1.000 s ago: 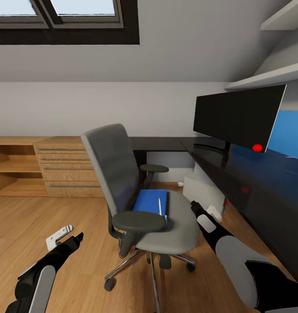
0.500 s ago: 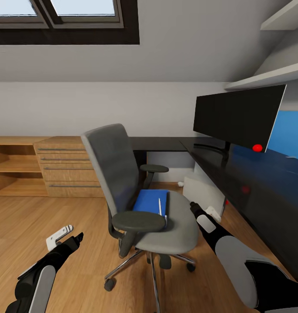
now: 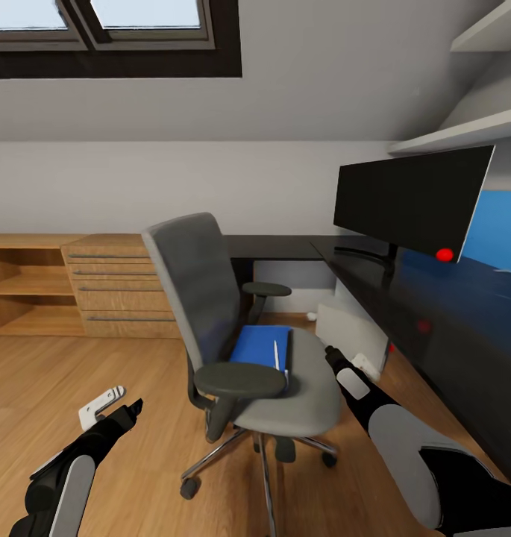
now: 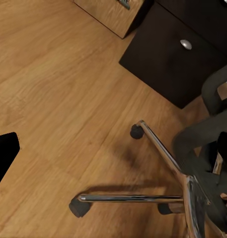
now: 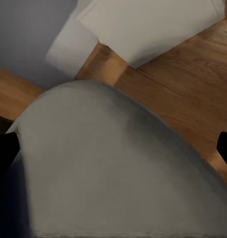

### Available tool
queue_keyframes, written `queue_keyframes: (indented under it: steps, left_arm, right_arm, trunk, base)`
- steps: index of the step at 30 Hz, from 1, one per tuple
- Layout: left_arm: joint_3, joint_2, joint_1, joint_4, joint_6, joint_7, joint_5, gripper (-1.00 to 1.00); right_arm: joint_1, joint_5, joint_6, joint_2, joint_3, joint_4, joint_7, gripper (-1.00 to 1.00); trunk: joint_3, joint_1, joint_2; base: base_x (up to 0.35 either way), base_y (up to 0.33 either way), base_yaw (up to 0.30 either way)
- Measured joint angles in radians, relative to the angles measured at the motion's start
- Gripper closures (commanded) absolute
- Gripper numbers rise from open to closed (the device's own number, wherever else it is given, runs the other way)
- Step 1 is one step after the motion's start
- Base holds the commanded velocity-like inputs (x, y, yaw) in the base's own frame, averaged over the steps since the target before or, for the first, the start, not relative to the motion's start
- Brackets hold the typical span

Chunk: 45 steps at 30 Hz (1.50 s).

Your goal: In the bedroom, organize the workspace by keeping the computer under the desk, ensuring the monitor is on the desk, placing the keyboard on the desk next to the monitor, placing the mouse on the desk next to the keyboard, moving the folder from the swivel chair onto the desk next to the mouse, stacking the notebook on top of the folder with the pen on top of the notebook, and positioning the swivel chair next to the desk.

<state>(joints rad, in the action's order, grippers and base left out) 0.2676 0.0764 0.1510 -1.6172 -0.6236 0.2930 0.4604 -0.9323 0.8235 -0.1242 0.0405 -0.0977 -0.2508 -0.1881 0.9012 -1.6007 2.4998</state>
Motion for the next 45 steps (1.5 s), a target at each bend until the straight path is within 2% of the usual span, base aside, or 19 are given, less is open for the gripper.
queue_keyframes:
  steps: [14,17,22,34,45]
  left_arm:
    - [0.000,-0.001,0.000,0.000,0.000,0.000,0.000,-1.00]
    - [0.000,-0.008,0.000,0.000,0.000,0.000,0.000,-1.00]
    - [0.000,-0.011,0.000,0.000,0.000,0.000,0.000,-1.00]
    - [-0.002,-0.011,0.000,0.000,0.000,0.000,0.000,-1.00]
    - [-0.002,-0.011,0.000,0.001,0.000,0.000,0.000,-1.00]
  right_arm:
    - [0.000,0.000,0.000,0.001,0.000,0.001,0.002,-1.00]
    - [-0.001,-0.015,0.000,0.001,0.007,-0.001,0.003,-1.00]
    - [-0.001,-0.013,0.001,0.001,0.007,-0.004,0.005,-1.00]
    - [-0.001,-0.010,0.001,0.001,0.007,-0.003,0.007,-1.00]
    - [0.000,-0.003,0.001,0.000,0.008,-0.006,0.009,-1.00]
  trunk:
    - [-0.007,0.000,0.000]
    - [-0.007,0.000,0.000]
    - [-0.007,0.000,0.000]
    - [-0.007,0.000,0.000]
    - [-0.007,0.000,0.000]
  base:
    - [0.000,0.000,0.243]
    - [0.000,0.000,0.272]
    - [0.000,0.000,0.268]
    - [0.000,0.000,0.017]
    - [0.000,0.000,-0.201]
